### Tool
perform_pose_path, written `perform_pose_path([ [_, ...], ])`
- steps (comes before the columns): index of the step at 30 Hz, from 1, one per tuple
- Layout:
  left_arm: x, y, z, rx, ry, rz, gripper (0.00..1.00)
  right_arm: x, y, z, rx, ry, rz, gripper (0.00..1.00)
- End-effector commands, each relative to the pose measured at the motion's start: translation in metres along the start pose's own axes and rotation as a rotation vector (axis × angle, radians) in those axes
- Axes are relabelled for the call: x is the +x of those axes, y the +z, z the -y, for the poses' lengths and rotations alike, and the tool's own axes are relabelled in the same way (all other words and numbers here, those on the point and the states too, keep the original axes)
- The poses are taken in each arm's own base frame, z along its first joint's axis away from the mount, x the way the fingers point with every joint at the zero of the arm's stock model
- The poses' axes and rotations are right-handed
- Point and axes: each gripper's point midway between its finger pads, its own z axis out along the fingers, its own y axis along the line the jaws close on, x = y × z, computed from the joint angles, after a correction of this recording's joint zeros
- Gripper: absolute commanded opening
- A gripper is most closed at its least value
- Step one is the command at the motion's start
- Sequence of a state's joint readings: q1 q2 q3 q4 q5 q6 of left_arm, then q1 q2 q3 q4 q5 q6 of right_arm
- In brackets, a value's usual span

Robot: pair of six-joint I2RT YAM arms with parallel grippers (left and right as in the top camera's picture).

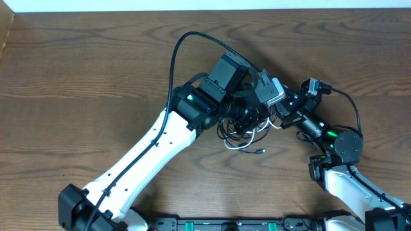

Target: Untangle cables

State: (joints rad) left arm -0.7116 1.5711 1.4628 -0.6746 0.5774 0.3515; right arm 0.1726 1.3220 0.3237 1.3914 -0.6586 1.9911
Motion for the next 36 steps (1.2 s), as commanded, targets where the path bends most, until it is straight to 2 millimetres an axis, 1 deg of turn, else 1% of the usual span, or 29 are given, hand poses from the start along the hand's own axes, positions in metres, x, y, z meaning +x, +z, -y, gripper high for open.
perform_pose_path([
  [1, -0.007, 0.001, 0.001, 0.014, -0.035, 0.018, 0.07, 0.0, 0.002, 0.0, 0.005, -0.051, 0.002, 0.03],
  [2, -0.01, 0.0, 0.001, 0.011, -0.063, 0.029, 0.07, -0.004, 0.002, 0.009, 0.036, -0.041, 0.015, 0.07],
  [4, -0.013, -0.003, 0.002, 0.009, -0.069, 0.041, 0.08, -0.009, 0.001, 0.02, 0.08, -0.024, 0.034, 0.2],
  [5, -0.014, -0.005, 0.003, 0.007, -0.065, 0.048, 0.07, -0.012, 0.0, 0.025, 0.099, -0.018, 0.043, 0.31],
  [7, -0.017, -0.011, 0.005, 0.002, -0.057, 0.061, 0.08, -0.018, -0.003, 0.036, 0.142, -0.015, 0.067, 0.49],
  [9, -0.019, -0.017, 0.004, -0.022, -0.049, 0.071, 0.07, -0.023, -0.005, 0.041, 0.165, -0.023, 0.081, 0.62],
  [11, -0.019, -0.021, -0.003, -0.071, -0.048, 0.066, 0.07, -0.024, -0.006, 0.042, 0.169, -0.032, 0.084, 0.75],
  [15, -0.011, -0.027, -0.018, -0.177, -0.057, 0.032, 0.07, -0.025, -0.006, 0.043, 0.173, -0.064, 0.084, 0.89],
  [17, -0.01, -0.029, -0.018, -0.183, -0.06, 0.028, 0.07, -0.026, -0.007, 0.047, 0.191, -0.092, 0.086, 0.97],
  [18, -0.01, -0.029, -0.017, -0.18, -0.063, 0.029, 0.08, -0.028, -0.008, 0.051, 0.207, -0.094, 0.09, 0.99],
  [21, -0.011, -0.033, -0.014, -0.172, -0.068, 0.035, 0.07, -0.035, -0.014, 0.066, 0.267, -0.065, 0.124, 0.99],
  [24, -0.01, -0.036, -0.012, -0.173, -0.068, 0.034, 0.07, -0.038, -0.017, 0.074, 0.3, -0.063, 0.135, 0.99],
  [32, -0.009, -0.036, -0.012, -0.173, -0.07, 0.032, 0.07, -0.028, -0.016, 0.077, 0.32, -0.354, 0.025, 0.99],
  [36, -0.01, -0.035, -0.009, -0.155, -0.069, 0.035, 0.07, -0.029, -0.017, 0.078, 0.328, -0.466, 0.011, 0.99],
])
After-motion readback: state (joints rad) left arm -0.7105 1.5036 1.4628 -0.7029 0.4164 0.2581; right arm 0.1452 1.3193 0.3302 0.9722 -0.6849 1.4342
